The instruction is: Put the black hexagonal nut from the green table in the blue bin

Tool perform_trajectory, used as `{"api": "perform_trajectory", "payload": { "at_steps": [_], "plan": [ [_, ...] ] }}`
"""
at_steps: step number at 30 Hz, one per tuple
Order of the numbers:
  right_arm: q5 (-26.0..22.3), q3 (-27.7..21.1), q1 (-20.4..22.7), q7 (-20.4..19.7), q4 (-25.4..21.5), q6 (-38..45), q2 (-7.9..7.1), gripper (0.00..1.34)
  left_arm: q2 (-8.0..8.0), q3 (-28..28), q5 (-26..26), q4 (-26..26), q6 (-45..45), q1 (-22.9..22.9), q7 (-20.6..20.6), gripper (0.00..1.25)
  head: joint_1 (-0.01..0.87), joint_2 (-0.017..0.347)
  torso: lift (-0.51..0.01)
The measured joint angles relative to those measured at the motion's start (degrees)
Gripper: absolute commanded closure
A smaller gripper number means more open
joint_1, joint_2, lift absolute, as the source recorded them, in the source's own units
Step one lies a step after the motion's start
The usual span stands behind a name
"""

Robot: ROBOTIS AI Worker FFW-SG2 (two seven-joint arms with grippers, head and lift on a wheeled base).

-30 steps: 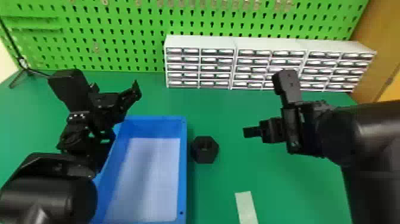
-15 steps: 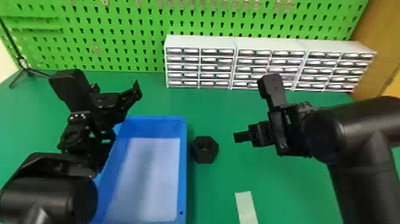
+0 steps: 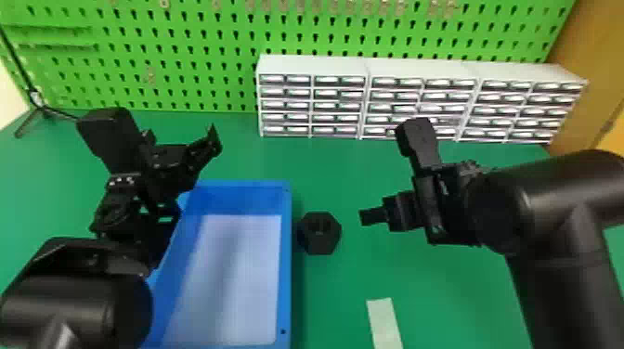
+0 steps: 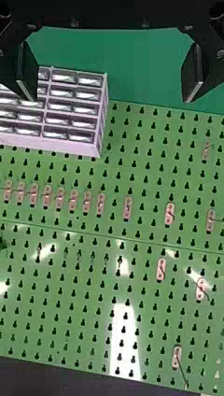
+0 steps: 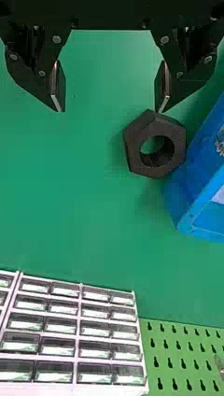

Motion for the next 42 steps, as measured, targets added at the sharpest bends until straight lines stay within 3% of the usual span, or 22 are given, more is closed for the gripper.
{"api": "perform_trajectory", "payload": {
  "at_steps": [42],
  "plan": [
    [-1.65,-0.06,-0.11,0.00,1.16,0.00,-0.09,0.51,0.00,-0.09,0.09,0.03,0.00,-0.09,0.00,0.13,0.692,0.008,-0.097]
  ]
}}
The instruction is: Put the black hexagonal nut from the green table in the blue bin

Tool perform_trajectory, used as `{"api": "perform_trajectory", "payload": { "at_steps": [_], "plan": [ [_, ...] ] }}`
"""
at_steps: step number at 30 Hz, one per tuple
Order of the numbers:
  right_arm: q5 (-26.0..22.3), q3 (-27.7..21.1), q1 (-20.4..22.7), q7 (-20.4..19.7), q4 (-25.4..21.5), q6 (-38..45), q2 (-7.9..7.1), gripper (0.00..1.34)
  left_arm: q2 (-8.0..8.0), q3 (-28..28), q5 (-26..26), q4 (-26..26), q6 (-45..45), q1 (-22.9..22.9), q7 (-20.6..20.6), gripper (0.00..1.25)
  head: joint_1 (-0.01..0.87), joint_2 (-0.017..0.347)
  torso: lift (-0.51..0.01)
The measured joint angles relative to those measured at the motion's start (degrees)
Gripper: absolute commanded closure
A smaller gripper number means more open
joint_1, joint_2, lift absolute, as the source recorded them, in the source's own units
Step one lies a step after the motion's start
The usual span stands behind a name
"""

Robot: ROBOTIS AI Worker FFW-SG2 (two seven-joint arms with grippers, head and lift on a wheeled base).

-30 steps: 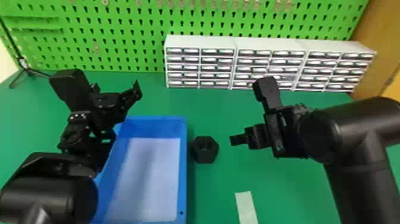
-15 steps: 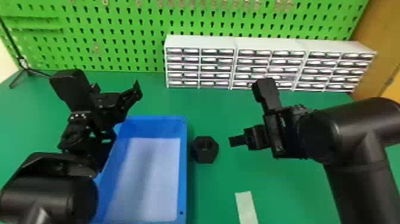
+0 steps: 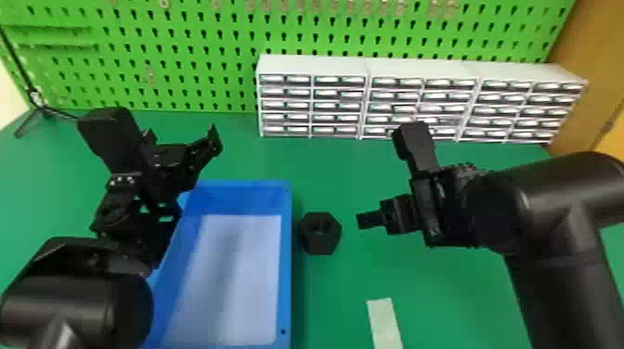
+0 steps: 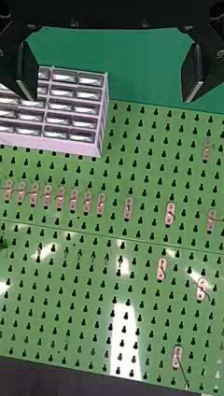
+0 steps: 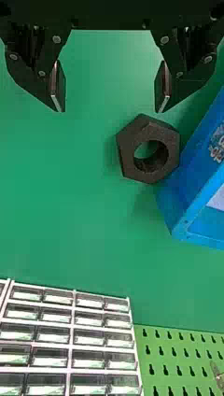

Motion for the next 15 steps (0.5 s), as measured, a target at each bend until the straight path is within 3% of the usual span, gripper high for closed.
{"api": "perform_trajectory", "payload": {
  "at_steps": [15],
  "plan": [
    [-0.44,0.10,-0.05,0.00,0.21,0.00,0.00,0.51,0.00,-0.04,0.00,0.00,0.00,0.00,0.00,0.13,0.692,0.008,-0.097]
  ]
}}
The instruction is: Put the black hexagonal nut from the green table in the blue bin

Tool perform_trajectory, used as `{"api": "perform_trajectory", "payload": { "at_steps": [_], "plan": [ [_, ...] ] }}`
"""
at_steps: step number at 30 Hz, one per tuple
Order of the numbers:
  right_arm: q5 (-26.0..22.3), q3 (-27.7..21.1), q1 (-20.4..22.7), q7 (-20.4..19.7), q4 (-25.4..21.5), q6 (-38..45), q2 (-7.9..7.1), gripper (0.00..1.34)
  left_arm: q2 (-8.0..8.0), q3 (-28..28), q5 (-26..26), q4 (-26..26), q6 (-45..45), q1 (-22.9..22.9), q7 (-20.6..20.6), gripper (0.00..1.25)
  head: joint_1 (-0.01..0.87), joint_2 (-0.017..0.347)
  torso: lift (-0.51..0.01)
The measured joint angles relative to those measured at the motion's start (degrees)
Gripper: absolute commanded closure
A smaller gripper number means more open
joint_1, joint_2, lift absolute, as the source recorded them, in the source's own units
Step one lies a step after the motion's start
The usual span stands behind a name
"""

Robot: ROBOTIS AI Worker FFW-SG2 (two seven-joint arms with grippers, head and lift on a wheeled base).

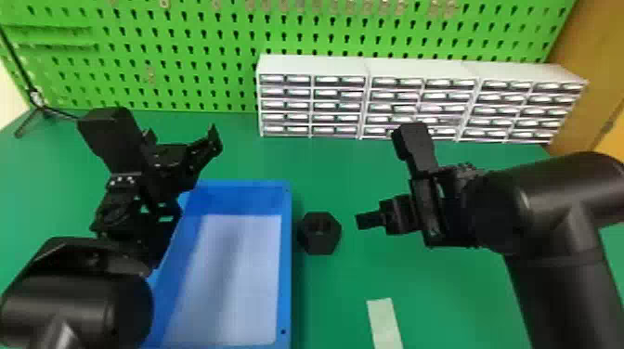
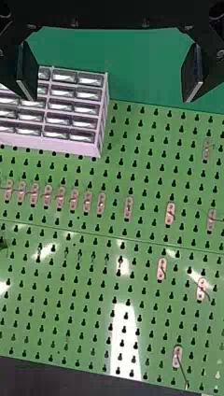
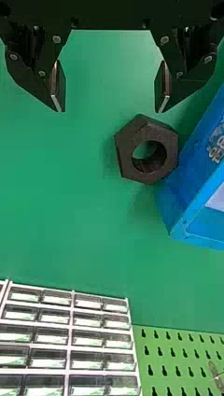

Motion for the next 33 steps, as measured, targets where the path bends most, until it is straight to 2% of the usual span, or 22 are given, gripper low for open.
{"api": "perform_trajectory", "payload": {
  "at_steps": [21,33],
  "plan": [
    [0.31,-0.22,-0.19,0.00,1.67,0.00,-0.09,0.51,0.00,-0.05,0.00,0.01,0.00,-0.05,0.00,0.13,0.692,0.008,-0.097],
    [1.69,0.95,-2.30,0.00,6.79,-0.09,-0.33,0.51,0.00,-0.14,0.00,0.06,0.00,-0.09,0.00,0.13,0.692,0.008,-0.097]
  ]
}}
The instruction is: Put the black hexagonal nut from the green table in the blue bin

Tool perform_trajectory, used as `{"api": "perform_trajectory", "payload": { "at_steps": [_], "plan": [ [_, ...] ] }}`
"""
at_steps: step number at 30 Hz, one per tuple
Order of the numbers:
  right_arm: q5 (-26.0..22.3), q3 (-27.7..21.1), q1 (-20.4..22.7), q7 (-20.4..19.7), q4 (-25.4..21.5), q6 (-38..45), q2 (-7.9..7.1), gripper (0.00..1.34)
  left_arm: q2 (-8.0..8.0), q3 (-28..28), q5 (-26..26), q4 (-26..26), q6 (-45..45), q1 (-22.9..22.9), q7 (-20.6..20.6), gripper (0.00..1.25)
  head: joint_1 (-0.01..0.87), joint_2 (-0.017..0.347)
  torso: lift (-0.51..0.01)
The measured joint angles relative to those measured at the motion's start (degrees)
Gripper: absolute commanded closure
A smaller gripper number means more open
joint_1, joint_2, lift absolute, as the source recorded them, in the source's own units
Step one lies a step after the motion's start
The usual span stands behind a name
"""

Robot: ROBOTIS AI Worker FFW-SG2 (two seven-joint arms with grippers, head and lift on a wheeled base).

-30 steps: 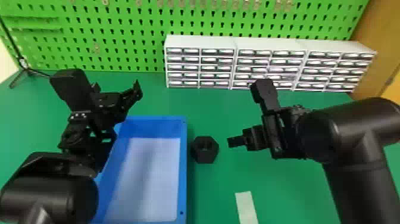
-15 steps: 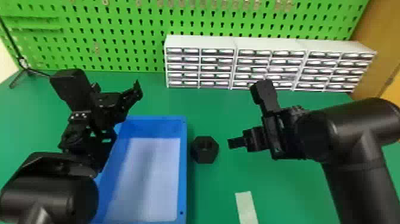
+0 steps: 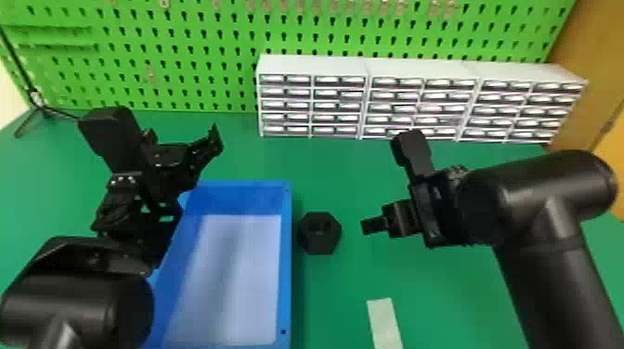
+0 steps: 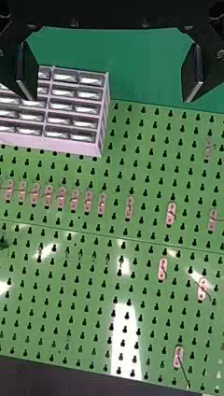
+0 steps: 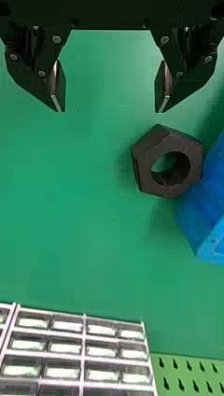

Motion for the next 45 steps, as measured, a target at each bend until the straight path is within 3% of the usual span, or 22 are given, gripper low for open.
{"api": "perform_trajectory", "payload": {
  "at_steps": [25,45],
  "plan": [
    [0.58,5.06,-4.84,0.43,14.44,-13.67,0.44,0.51,0.26,-0.17,0.09,0.04,0.00,-0.05,-0.02,0.13,0.692,0.008,-0.097],
    [3.00,9.74,-7.26,6.16,23.81,-23.71,1.36,0.51,0.41,-0.18,0.09,0.04,0.00,-0.02,-0.03,0.13,0.692,0.008,-0.097]
  ]
}}
